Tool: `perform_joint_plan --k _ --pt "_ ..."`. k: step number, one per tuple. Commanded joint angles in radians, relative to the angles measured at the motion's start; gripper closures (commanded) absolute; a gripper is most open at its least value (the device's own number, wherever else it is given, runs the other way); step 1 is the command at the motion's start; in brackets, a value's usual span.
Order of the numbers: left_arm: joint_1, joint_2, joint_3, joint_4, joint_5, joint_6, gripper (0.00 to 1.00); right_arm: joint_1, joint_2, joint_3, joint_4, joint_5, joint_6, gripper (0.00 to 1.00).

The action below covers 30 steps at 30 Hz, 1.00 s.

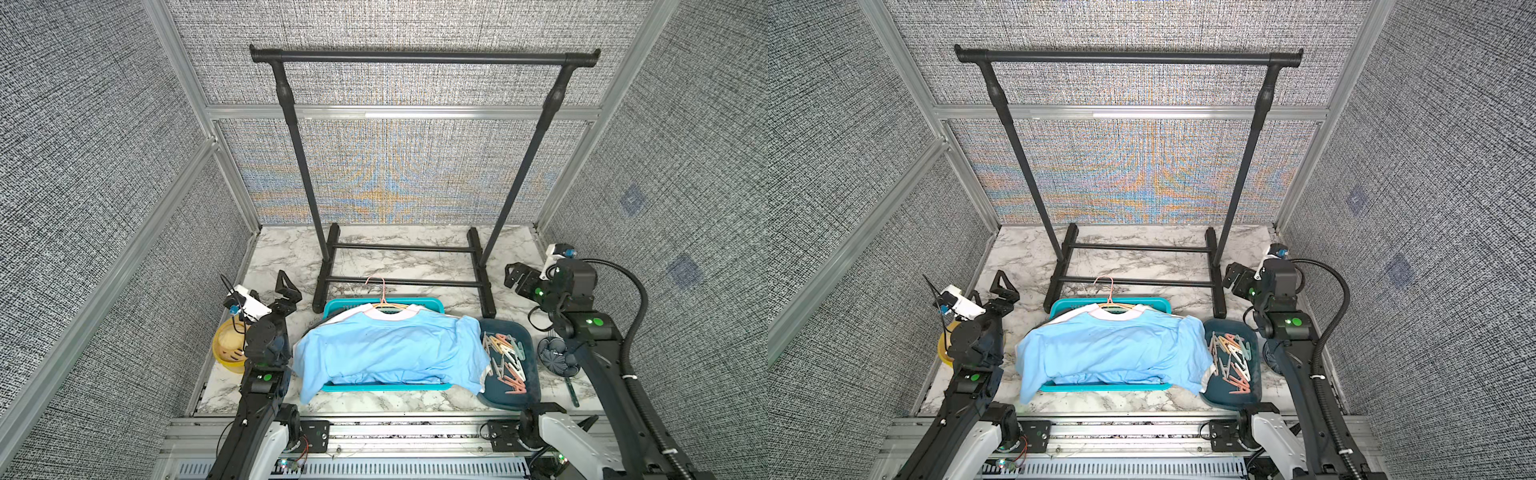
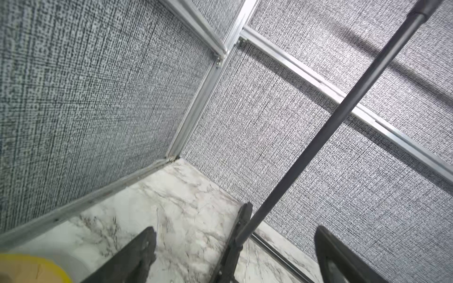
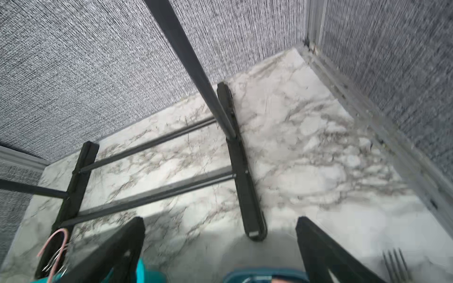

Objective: Use clothespins to secure the t-shirt on both sides of the hanger
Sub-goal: Pick up the clothespin from the storage box.

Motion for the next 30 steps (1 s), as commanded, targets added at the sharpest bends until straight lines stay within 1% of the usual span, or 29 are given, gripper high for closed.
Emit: perform_joint_plan --k 1,2,5,6,7,9,10,11,12,13,14,16,17,18,20,23,26,28,30 --pt "0.000 0.014 0.119 -0.250 0.147 -0.034 0.00 0.006 -0.003 0.059 -0.294 -0.139 0.061 0.01" --pt "0.000 0.040 0.158 -0.289 0.228 0.018 0.03 0.013 -0.004 0.069 -0.339 -0.161 0.069 0.01" --pt "-0.001 0.138 0.314 -0.534 0.410 0.009 0.09 0.053 -0.005 0.073 -0.435 -0.230 0.070 0.05" --pt "-0.001 0.182 0.372 -0.609 0.497 0.010 0.13 0.073 -0.004 0.074 -0.471 -0.237 0.077 0.11" --pt "-0.003 0.234 0.422 -0.668 0.606 0.021 0.15 0.096 -0.007 0.071 -0.497 -0.226 0.090 0.15" --pt "-0.008 0.314 0.491 -0.755 0.782 0.052 0.17 0.126 -0.032 0.043 -0.530 -0.164 0.121 0.17" --pt "-0.011 0.348 0.524 -0.799 0.848 0.070 0.17 0.130 -0.052 0.021 -0.540 -0.134 0.135 0.23" --pt "-0.013 0.369 0.542 -0.825 0.883 0.090 0.17 0.129 -0.070 -0.012 -0.545 -0.117 0.145 0.26" --pt "-0.015 0.384 0.551 -0.842 0.903 0.116 0.17 0.128 -0.089 -0.039 -0.547 -0.103 0.155 0.33" --pt "-0.018 0.388 0.540 -0.842 0.893 0.138 0.17 0.129 -0.106 -0.066 -0.543 -0.088 0.169 0.37" --pt "-0.019 0.387 0.523 -0.833 0.869 0.153 0.17 0.129 -0.118 -0.093 -0.533 -0.085 0.180 0.38" --pt "-0.021 0.378 0.470 -0.792 0.782 0.153 0.18 0.128 -0.131 -0.146 -0.504 -0.091 0.206 0.44" --pt "-0.021 0.377 0.451 -0.772 0.769 0.155 0.19 0.129 -0.131 -0.167 -0.493 -0.100 0.214 0.46" --pt "-0.021 0.380 0.446 -0.762 0.770 0.161 0.21 0.129 -0.128 -0.185 -0.478 -0.110 0.215 0.51" --pt "-0.021 0.389 0.458 -0.763 0.792 0.149 0.21 0.129 -0.113 -0.210 -0.467 -0.115 0.214 0.54" --pt "-0.021 0.393 0.438 -0.759 0.804 0.122 0.21 0.129 -0.075 -0.251 -0.433 -0.112 0.197 0.64" --pt "-0.021 0.384 0.429 -0.782 0.801 0.127 0.21 0.129 -0.021 -0.291 -0.363 -0.143 0.181 0.65" --pt "-0.021 0.368 0.418 -0.787 0.777 0.127 0.21 0.129 0.024 -0.316 -0.298 -0.184 0.159 0.66" --pt "-0.021 0.351 0.406 -0.786 0.749 0.119 0.21 0.130 0.068 -0.323 -0.271 -0.184 0.136 0.69"
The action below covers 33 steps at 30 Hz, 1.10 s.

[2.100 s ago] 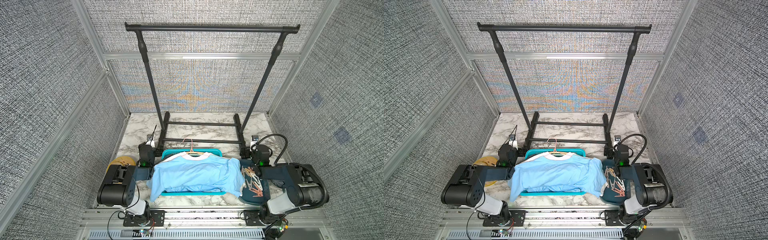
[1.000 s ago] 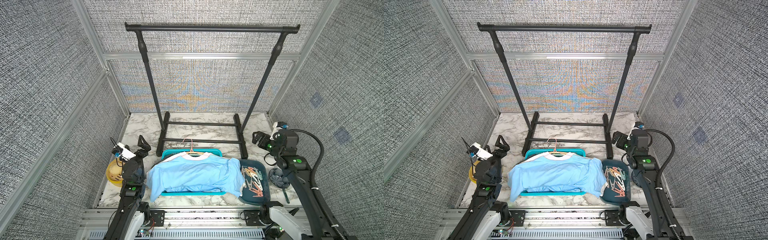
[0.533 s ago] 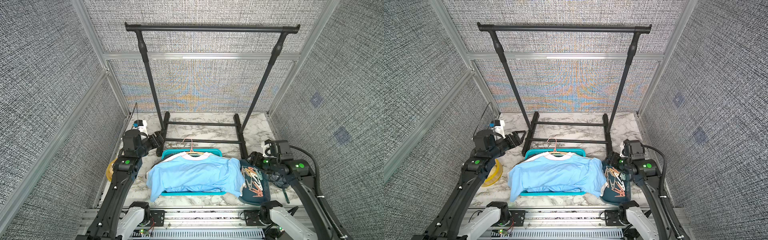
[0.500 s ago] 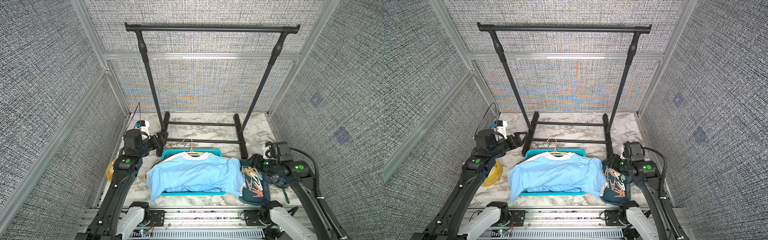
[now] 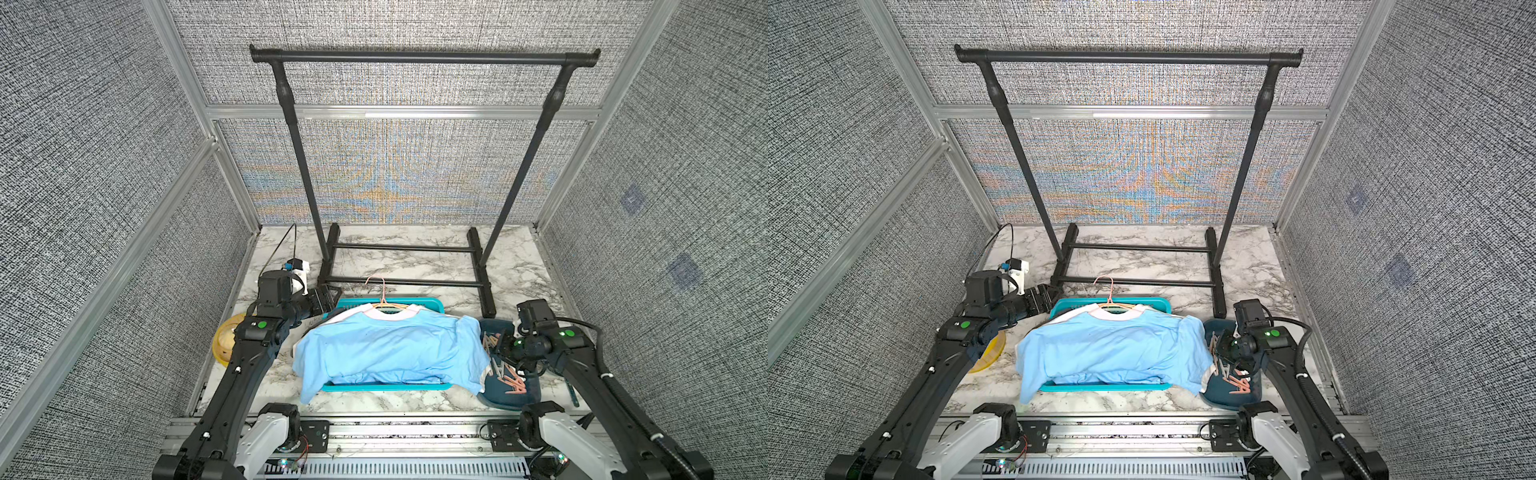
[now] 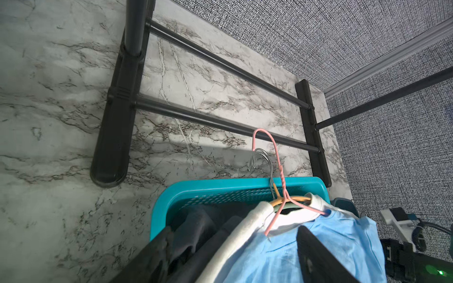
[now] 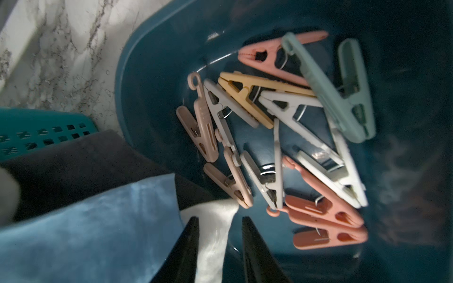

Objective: Use clothespins to secure the t-shirt on both sides of the hanger
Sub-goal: Pick up the clothespin from the storage box.

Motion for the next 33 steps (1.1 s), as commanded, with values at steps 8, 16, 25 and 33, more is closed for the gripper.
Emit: perform_joint_plan --k 8,16,25,33 --pt "0.000 -0.063 -0.043 0.038 -0.048 -0.005 0.21 0.001 0.150 0.004 0.150 0.039 -0.081 0.74" --pt "0.000 -0.031 -0.023 -0.003 -0.054 -0.005 0.21 -0.003 0.216 -0.017 0.242 0.070 -0.081 0.77" --pt "0.000 -0.028 -0.024 -0.006 -0.058 -0.018 0.22 -0.003 0.243 -0.027 0.291 0.071 -0.091 0.76" --pt "0.000 -0.029 -0.029 -0.007 -0.061 -0.018 0.22 -0.003 0.273 -0.035 0.293 0.087 -0.086 0.77"
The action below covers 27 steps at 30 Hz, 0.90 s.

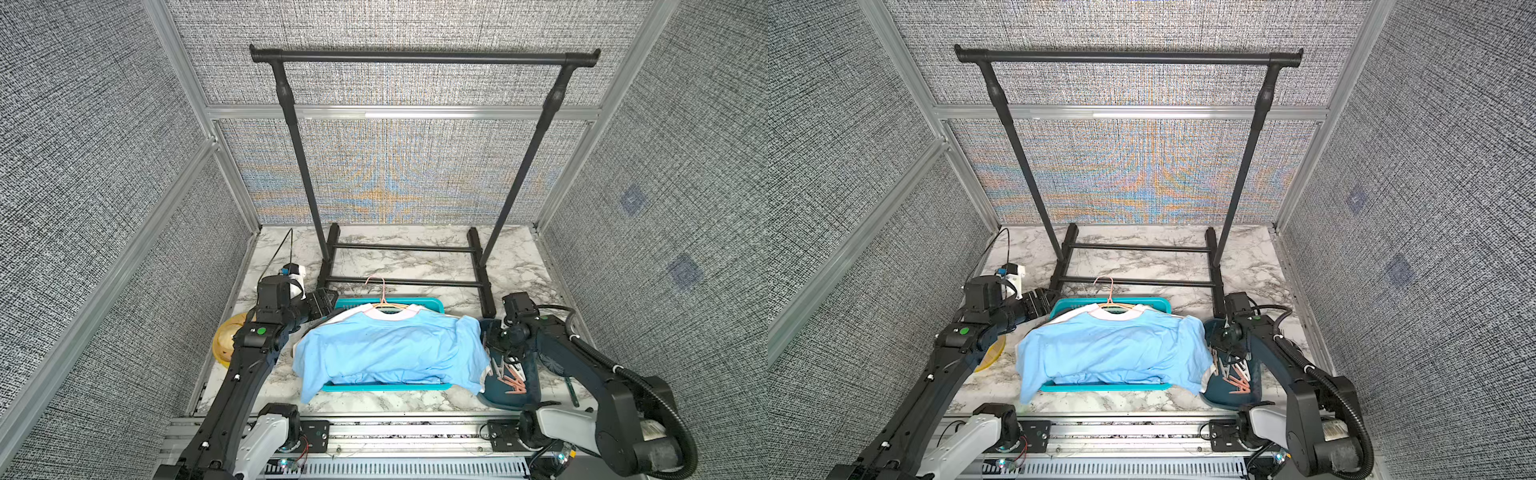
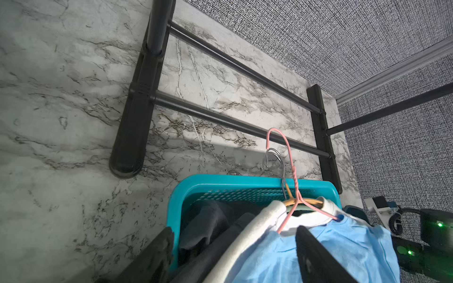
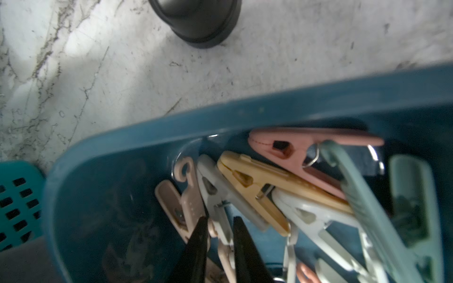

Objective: Use clothespins to secure the t-shirt on both sides of the hanger
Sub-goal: Pick up the clothespin from the storage box.

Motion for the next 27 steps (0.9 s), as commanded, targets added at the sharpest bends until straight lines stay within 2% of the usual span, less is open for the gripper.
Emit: perform_joint_plan --k 1,15,21,27 --pt "0.000 0.001 0.000 -0.005 -0.007 0.004 0.22 0.002 0.004 -0.005 0.007 0.013 0.009 0.77" --pt "0.000 0.005 -0.004 -0.003 -0.007 -0.001 0.22 0.008 0.023 -0.009 0.005 0.041 0.006 0.79" --pt "0.000 0.019 0.006 -0.018 -0.006 -0.002 0.22 0.035 0.039 0.020 -0.041 0.090 0.003 0.79" --pt "0.000 0.023 0.006 -0.016 0.012 0.009 0.22 0.060 0.031 0.029 -0.058 0.116 0.003 0.72"
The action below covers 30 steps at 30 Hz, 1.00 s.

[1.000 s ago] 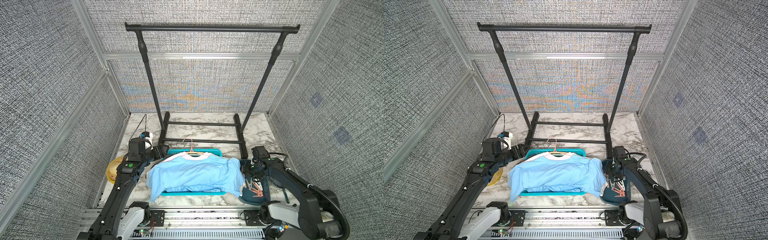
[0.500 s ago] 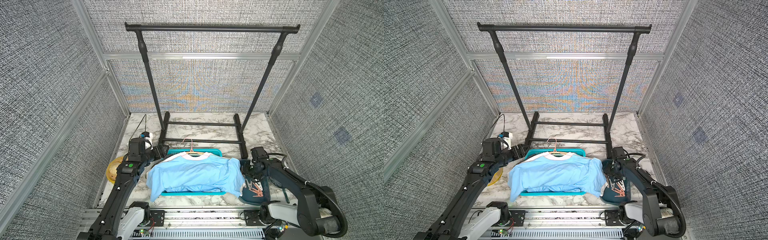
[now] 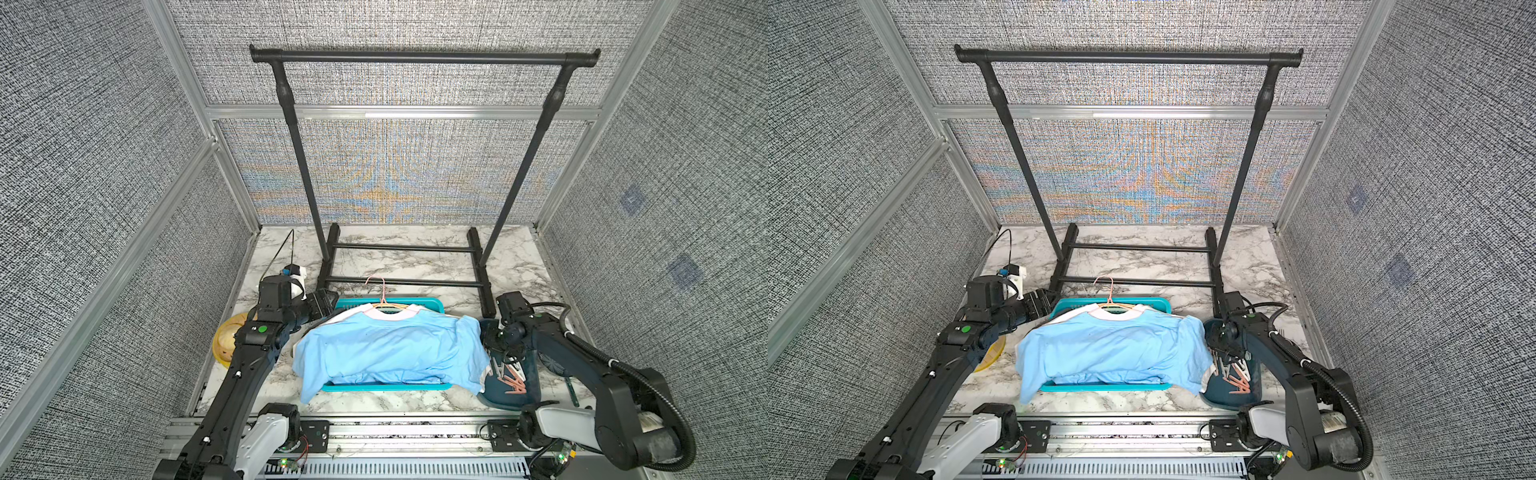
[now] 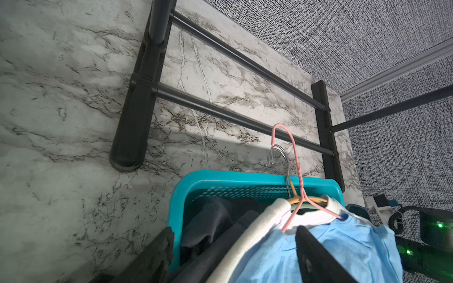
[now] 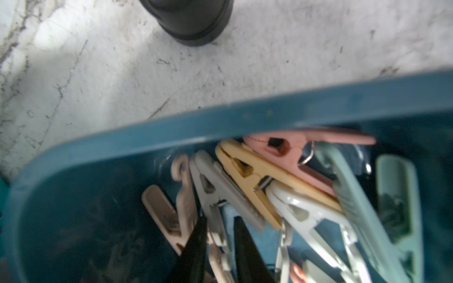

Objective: Use clothespins to secure the t-shirt on both sides of the hanger
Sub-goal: Pick up the clothespin from the storage box.

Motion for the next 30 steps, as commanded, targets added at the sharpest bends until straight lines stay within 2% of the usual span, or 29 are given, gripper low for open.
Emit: perform_joint_plan --k 1,10,18,21,30 --pt "0.000 0.006 0.008 -0.005 0.012 0.012 0.22 0.007 0.008 0.011 -0.034 0.029 -0.006 0.72" --pt "0.000 0.006 0.009 -0.014 -0.002 0.007 0.22 0.028 0.031 0.013 -0.027 0.043 0.000 0.78" --pt "0.000 0.003 0.008 -0.014 -0.012 0.005 0.22 0.035 0.048 0.020 -0.024 0.050 -0.004 0.79" --pt "0.000 0.002 0.007 -0.016 -0.019 0.003 0.22 0.037 0.043 0.023 -0.027 0.052 -0.006 0.87" --pt "0.000 -0.007 0.004 -0.014 -0.038 0.000 0.22 0.042 -0.049 0.032 -0.071 0.036 -0.015 0.95"
